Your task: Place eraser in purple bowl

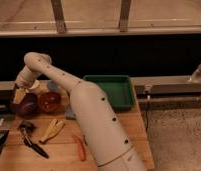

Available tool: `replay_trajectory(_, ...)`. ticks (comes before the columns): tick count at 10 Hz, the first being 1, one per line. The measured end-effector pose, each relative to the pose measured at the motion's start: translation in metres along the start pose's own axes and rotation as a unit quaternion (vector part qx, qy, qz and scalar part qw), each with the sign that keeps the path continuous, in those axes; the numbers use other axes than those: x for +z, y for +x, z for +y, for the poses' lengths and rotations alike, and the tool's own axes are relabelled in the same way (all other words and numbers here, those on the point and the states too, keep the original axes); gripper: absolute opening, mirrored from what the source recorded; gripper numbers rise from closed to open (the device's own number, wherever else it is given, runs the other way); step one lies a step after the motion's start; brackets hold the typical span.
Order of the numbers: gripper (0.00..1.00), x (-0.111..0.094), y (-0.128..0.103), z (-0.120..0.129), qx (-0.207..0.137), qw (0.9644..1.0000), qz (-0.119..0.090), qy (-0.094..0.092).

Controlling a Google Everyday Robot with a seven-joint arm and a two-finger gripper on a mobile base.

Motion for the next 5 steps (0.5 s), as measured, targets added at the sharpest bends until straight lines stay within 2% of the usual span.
replay_trajectory(2, 0.01, -0.0003, 0.0003, -0.0001, 0.000, 1.0000, 0.000, 0.000)
replay_trajectory(5, 0.25, -0.0003, 0.0004, -0.0001, 0.000, 1.0000, 0.000, 0.000)
